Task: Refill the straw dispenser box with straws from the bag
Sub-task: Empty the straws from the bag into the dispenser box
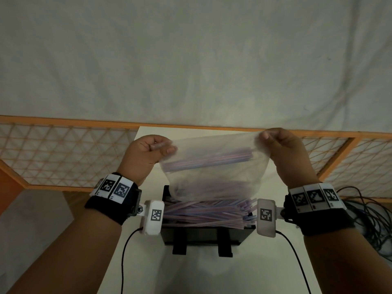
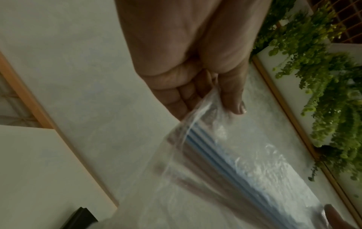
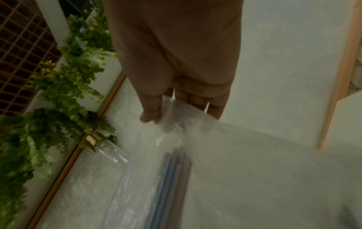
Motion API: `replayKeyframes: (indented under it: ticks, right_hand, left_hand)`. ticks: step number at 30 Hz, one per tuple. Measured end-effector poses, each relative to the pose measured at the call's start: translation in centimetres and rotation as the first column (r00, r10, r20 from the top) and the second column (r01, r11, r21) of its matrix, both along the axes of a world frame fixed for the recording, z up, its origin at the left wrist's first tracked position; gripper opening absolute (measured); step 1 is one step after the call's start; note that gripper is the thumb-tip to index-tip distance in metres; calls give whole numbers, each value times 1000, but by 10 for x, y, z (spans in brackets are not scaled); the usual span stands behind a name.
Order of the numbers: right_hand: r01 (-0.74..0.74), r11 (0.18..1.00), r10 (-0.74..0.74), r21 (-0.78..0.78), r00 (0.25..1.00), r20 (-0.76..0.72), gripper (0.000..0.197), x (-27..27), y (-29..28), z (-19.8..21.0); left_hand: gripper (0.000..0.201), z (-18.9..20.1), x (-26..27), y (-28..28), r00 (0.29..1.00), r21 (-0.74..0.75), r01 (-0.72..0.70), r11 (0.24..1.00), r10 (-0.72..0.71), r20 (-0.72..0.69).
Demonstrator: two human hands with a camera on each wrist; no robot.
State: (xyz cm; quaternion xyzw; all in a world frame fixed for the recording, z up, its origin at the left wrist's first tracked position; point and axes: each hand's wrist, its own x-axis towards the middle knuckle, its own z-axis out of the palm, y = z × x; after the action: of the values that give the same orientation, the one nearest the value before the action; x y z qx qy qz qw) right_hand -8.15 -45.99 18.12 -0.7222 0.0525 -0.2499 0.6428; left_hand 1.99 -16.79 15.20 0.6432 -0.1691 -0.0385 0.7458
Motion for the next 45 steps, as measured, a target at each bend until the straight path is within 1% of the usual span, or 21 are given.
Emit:
replayKeyframes:
  ticks: [2, 4, 6, 8, 10, 11, 12, 15, 17, 18, 19, 21, 23, 25, 27, 31, 33, 36, 39, 40, 45]
  right_hand:
    - [-16, 995, 8, -97, 996, -84, 12, 1, -1, 0]
    - [76, 981, -96, -181, 990, -103, 23, 3, -4, 0]
    - [166, 975, -176, -147, 982, -62, 28, 3, -6, 3]
    - [180, 976, -186, -121, 982, -37, 23, 3, -5, 4]
    - [138, 960, -163, -242, 983, -87, 9, -1, -1, 8]
    - [116, 918, -176, -379, 976, -129, 14, -4, 1, 11]
    - [89, 845, -202, -527, 966, -160, 28, -7, 2, 13]
    - [-16, 566, -214, -825, 963, -165, 63, -11, 12, 21]
    - [-62, 329, -235, -942, 961, -146, 70, -9, 20, 20]
    - [-93, 267, -250, -959, 955, -162, 70, -7, 23, 21]
    - [-118, 251, -262, -961, 947, -184, 67, -6, 25, 22]
    - [-134, 310, -234, -941, 949, -213, 45, -3, 24, 23]
    - [-125, 394, -165, -911, 965, -204, 23, -1, 22, 21]
    - [-109, 461, -116, -880, 976, -182, 22, 1, 19, 17]
    - [-105, 500, -102, -860, 979, -179, 24, 2, 17, 16]
    - [-113, 442, -161, -890, 966, -202, 16, 5, 12, 17]
    - [-112, 423, -188, -899, 960, -208, 14, 4, 13, 21]
    - [-81, 433, -197, -898, 963, -182, 22, 2, 16, 25]
    - [-65, 447, -195, -892, 966, -168, 4, 4, 14, 23]
    - [-64, 447, -194, -892, 967, -166, 6, 5, 12, 22]
    - [-23, 445, -153, -895, 983, -102, 9, 4, 13, 24]
  left_hand:
    - [18, 2, -2, -1, 1000, 61, 1, 998, -2, 24]
    - [13, 4, -3, -3, 998, 90, -25, 996, 20, 58]
    - [10, 6, -2, -2, 996, 125, -54, 991, 44, 82]
    - [17, 3, 3, 0, 995, 219, -66, 974, 47, 88]
    - [19, 1, 6, 1, 996, 336, -46, 941, 17, 89]
    - [20, 1, 5, 0, 996, 352, -38, 935, 6, 90]
    - [21, 2, 4, -2, 996, 345, -33, 938, 1, 95]
    - [17, 6, 0, -7, 990, 273, -33, 961, -7, 143]
    - [17, 9, -3, -9, 973, 268, -45, 962, -18, 230]
    - [17, 9, -4, -9, 961, 276, -57, 959, -22, 275]
    - [17, 10, -5, -9, 951, 279, -60, 959, -29, 306]
    - [16, 10, -7, -8, 954, 297, -35, 954, -58, 295]
    - [27, 9, -7, -6, 978, 307, 64, 950, -121, 172]
    - [46, 3, -3, -1, 985, 413, 117, 903, -159, 69]
    - [46, -4, 0, 5, 985, 557, 90, 826, -156, 72]
    - [37, -8, 1, 8, 990, 500, 33, 865, -97, 102]
    - [46, -6, 2, 5, 988, 495, -24, 868, -53, 142]
    - [54, -3, 2, 2, 986, 460, -12, 888, -65, 151]
    - [44, 1, 2, 0, 975, 569, -95, 817, -39, 220]
    - [41, 3, 0, -1, 971, 593, -114, 797, -38, 238]
    - [39, 5, 1, -2, 972, 564, -112, 818, -26, 232]
